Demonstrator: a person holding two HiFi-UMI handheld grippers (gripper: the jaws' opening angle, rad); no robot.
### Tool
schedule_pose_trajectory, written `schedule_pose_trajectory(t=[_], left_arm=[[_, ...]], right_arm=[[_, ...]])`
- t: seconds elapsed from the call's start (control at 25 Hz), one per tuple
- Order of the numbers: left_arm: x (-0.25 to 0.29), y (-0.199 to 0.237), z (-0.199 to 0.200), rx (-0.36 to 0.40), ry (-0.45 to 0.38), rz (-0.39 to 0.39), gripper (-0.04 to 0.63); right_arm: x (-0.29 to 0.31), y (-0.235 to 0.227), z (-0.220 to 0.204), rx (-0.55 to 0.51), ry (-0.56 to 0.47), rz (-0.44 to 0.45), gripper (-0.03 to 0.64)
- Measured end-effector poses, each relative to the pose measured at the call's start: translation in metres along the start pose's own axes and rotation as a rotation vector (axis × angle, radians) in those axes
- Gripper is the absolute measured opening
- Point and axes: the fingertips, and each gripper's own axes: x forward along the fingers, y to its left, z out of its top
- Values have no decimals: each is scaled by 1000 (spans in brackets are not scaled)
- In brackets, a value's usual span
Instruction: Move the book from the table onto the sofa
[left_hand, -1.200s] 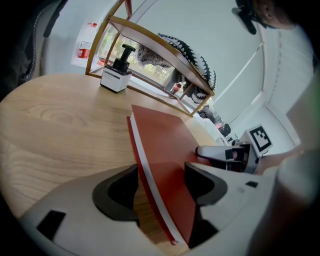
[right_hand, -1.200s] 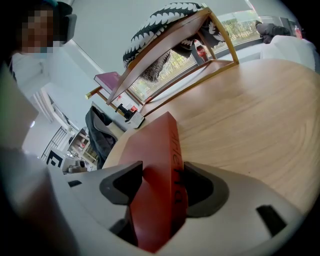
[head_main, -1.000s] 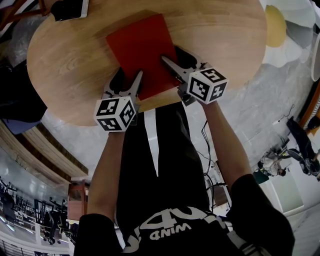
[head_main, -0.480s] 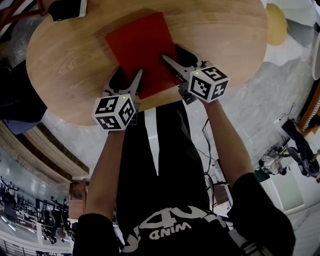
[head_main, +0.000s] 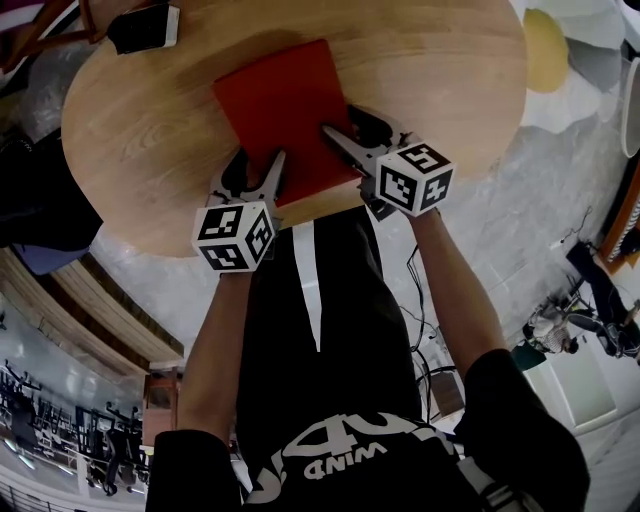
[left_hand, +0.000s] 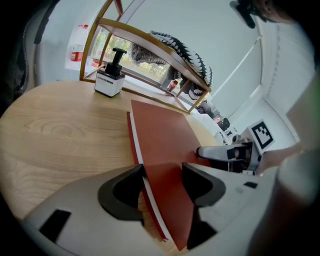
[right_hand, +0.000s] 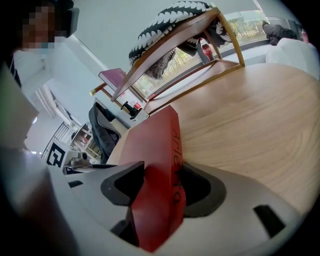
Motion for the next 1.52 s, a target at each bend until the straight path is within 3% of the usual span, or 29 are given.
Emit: schedule_pose_trajectory(t=[0.32, 0.56, 0.92, 1.08, 1.28, 1.52], left_arm=[[-41, -29, 38, 23, -5, -24, 252], [-103, -61, 91, 42, -66, -30, 252], [-199, -126, 139, 131, -101, -35, 252], [-240, -150, 146, 154, -101, -51, 251], [-279, -175, 159, 235, -105, -64, 251], [-300, -189, 174, 287, -136, -87, 247]], right_arm=[[-43, 37, 28, 3, -53, -17, 227], [-94, 97, 71, -72, -108, -23, 219], [-179, 178, 108, -83, -187, -25, 217], [-214, 212, 111, -85, -216, -42, 217], [-247, 244, 116, -76, -265, -45, 216], [-265, 262, 114, -46, -334, -73, 215]])
